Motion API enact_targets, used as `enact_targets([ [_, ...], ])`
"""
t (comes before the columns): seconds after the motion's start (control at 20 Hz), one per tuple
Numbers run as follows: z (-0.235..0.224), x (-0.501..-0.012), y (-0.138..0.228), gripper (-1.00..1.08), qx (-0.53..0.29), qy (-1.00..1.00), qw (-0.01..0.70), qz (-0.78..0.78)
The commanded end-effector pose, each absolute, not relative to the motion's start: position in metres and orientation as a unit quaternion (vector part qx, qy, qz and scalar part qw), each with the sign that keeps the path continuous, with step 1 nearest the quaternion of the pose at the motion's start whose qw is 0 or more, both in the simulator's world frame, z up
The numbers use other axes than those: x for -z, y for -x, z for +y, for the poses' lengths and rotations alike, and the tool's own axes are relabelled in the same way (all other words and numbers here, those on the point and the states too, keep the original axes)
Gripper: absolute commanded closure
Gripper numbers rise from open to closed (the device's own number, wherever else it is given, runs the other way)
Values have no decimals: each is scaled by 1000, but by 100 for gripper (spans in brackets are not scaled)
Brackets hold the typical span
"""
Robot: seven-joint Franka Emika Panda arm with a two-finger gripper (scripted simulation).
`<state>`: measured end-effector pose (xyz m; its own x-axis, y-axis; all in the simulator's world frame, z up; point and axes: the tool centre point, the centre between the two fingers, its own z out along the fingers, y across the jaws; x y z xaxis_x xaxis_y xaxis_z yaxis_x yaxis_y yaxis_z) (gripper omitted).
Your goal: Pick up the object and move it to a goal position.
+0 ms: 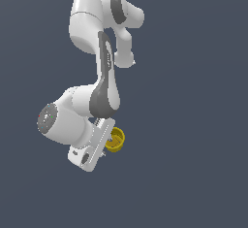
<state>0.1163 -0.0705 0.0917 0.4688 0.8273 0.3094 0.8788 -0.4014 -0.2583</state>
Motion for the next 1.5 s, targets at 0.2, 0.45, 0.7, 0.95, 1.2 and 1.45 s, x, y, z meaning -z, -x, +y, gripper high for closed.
enact_targets([
  [0.2, -62, -73, -114, -20, 66, 834, 196, -512],
  [0.45, -62, -72, -114, 108, 66, 834, 196, -512],
  [0.7, -62, -72, -114, 108, 66, 834, 196, -512],
  [0.95, -61, -74, -114, 108, 66, 834, 196, -511],
  [1.2, -53, -85, -114, 108, 70, 838, 193, -506],
  [1.45, -36, -108, -115, 108, 78, 846, 187, -494],
])
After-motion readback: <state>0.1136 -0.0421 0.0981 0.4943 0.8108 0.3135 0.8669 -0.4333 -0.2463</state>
